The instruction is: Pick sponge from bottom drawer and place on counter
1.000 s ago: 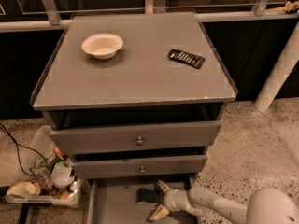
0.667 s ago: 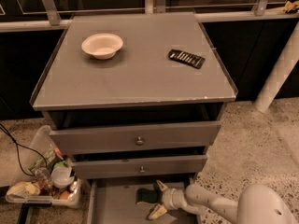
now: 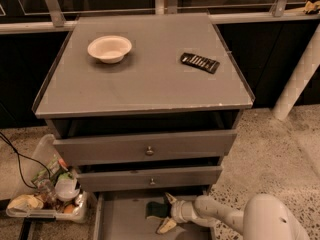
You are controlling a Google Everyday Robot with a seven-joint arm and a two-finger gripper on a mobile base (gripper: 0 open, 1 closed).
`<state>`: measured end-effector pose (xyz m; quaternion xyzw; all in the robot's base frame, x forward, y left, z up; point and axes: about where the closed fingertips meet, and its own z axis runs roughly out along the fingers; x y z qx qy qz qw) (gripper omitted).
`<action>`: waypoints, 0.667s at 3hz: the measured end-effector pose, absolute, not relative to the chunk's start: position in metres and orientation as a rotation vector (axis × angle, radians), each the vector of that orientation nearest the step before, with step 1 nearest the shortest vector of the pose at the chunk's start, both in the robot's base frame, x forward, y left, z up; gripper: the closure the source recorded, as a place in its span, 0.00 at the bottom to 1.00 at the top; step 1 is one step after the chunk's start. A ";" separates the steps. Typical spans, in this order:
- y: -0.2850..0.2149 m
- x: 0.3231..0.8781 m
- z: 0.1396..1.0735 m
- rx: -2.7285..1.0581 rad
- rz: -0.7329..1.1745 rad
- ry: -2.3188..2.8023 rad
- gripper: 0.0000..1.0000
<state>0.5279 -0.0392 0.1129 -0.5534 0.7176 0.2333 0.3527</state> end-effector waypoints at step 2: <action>-0.039 0.528 0.113 -1.432 0.603 1.856 0.42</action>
Offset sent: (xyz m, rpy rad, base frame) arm 0.0004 0.0001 0.0000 -0.0002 -0.0005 0.0000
